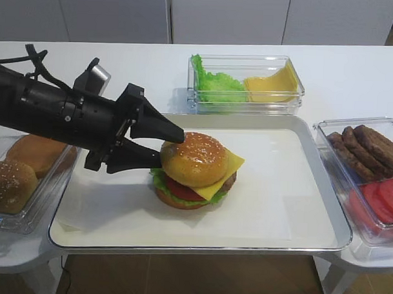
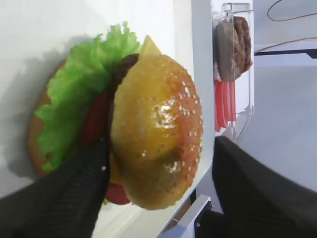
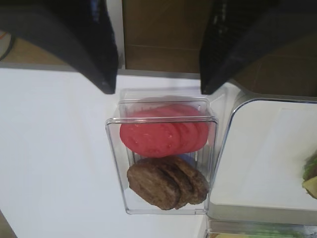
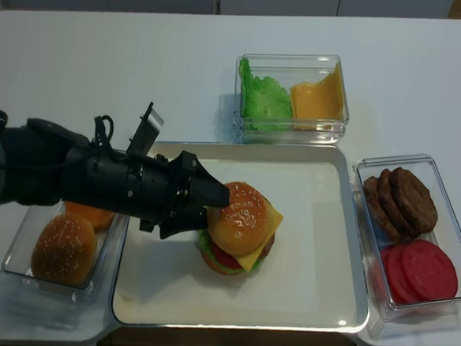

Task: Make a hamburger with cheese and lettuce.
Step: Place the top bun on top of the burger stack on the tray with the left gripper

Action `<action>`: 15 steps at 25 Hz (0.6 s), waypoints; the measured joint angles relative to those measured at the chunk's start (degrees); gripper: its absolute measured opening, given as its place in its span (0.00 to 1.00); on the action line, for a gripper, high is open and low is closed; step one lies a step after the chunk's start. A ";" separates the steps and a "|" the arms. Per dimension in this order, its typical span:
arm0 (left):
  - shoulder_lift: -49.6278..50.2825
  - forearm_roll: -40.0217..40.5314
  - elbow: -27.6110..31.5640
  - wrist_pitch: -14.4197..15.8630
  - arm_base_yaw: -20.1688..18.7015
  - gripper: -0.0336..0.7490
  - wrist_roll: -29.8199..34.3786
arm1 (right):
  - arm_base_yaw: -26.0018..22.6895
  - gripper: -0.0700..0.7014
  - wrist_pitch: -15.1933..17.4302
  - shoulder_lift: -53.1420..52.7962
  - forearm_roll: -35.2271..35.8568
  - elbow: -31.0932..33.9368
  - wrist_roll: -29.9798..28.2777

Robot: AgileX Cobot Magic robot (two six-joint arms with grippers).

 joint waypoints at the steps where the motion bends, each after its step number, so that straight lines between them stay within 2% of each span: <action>1: 0.00 0.00 0.00 0.00 0.00 0.66 -0.05 | 0.00 0.61 0.00 0.00 0.00 0.00 0.00; 8: 0.00 0.00 0.00 0.11 0.00 0.66 -0.27 | 0.00 0.61 0.00 0.00 0.00 0.00 0.00; 15: 0.00 0.40 0.00 2.22 0.00 0.66 -0.46 | 0.00 0.61 0.00 0.00 0.00 0.00 -0.10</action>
